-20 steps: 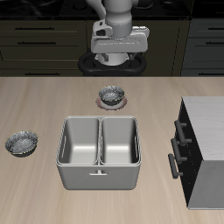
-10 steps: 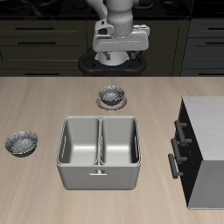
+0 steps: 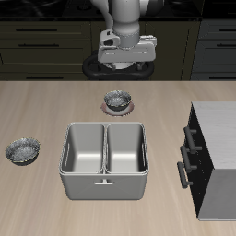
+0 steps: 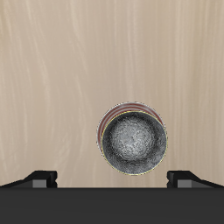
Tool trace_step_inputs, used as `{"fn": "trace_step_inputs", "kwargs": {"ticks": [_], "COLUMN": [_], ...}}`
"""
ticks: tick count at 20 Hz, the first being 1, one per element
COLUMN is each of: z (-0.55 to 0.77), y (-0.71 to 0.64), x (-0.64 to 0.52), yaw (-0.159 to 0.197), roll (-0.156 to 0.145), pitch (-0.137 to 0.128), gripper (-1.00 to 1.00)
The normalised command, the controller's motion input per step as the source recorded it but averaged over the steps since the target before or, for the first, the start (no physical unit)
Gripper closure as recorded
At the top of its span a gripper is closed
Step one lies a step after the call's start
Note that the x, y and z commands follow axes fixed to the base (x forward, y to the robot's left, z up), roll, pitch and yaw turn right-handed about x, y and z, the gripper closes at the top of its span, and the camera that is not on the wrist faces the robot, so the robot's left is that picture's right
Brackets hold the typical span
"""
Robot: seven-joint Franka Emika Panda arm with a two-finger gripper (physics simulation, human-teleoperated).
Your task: Pick up the bowl on the plate and place it on top of the white cabinet
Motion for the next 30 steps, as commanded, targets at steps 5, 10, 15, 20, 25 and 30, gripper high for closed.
{"fn": "trace_step_inputs", "kwargs": {"ticks": [5, 10, 15, 20, 25, 30], "z": [-0.35, -0.33, -0.40, -0.34, -0.17, -0.22], "y": [0.00, -0.05, -0.04, 0.01, 0.02, 0.05], "x": [0.02, -0.01, -0.04, 0.02, 0.01, 0.03], "yaw": [0.008, -0.001, -0.024, 0.005, 0.003, 0.002], "roll": [0.003, -0.020, -0.003, -0.006, -0.003, 0.012], "pitch": [0.054, 0.029, 0.061, 0.053, 0.025, 0.044], "gripper": [-1.00, -1.00, -1.00, -1.00, -1.00, -1.00]}}
